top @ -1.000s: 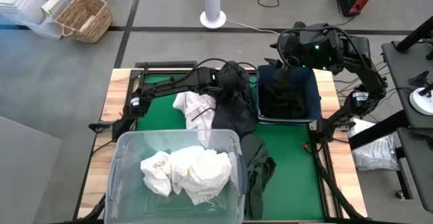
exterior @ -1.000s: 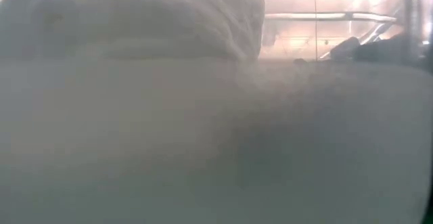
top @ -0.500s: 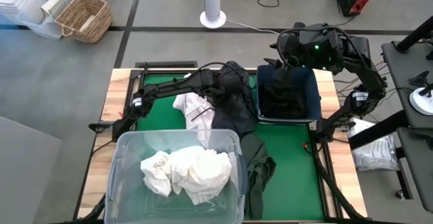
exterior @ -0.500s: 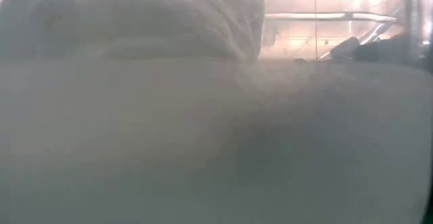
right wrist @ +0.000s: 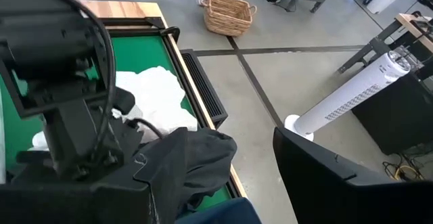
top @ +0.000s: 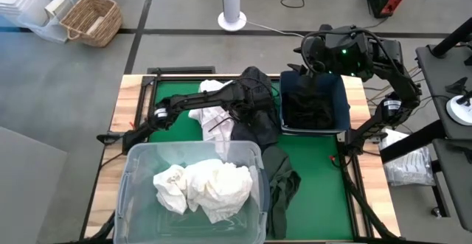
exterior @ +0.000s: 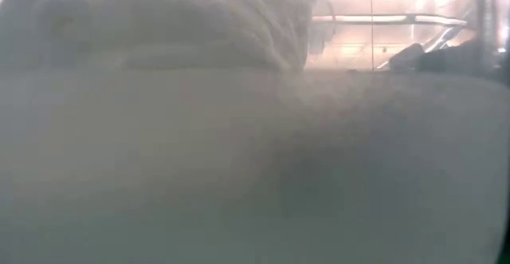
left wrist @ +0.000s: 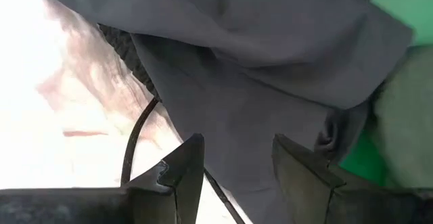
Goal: Sort clothes
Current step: Put the black short pants into the blue laundry organizer
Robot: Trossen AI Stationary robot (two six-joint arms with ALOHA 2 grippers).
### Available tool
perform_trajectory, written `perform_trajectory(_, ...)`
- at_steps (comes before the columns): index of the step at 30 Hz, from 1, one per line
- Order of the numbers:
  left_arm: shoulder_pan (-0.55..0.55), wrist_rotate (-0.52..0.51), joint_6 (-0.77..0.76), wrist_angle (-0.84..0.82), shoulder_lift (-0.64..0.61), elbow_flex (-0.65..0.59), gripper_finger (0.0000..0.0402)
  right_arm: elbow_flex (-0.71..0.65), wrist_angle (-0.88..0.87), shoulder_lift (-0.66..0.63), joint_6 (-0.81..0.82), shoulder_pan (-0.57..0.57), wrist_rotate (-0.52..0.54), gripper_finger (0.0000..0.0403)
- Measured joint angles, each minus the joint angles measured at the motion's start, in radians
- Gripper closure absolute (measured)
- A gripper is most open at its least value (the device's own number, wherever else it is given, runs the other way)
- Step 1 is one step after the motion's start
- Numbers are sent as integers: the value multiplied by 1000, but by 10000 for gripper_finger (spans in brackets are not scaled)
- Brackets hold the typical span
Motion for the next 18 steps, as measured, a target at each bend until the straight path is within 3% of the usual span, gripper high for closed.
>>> perform_trajectory(18, 2, -22, 36, 62, 69, 0, 244, 0, 0, 2, 1, 0, 0, 193)
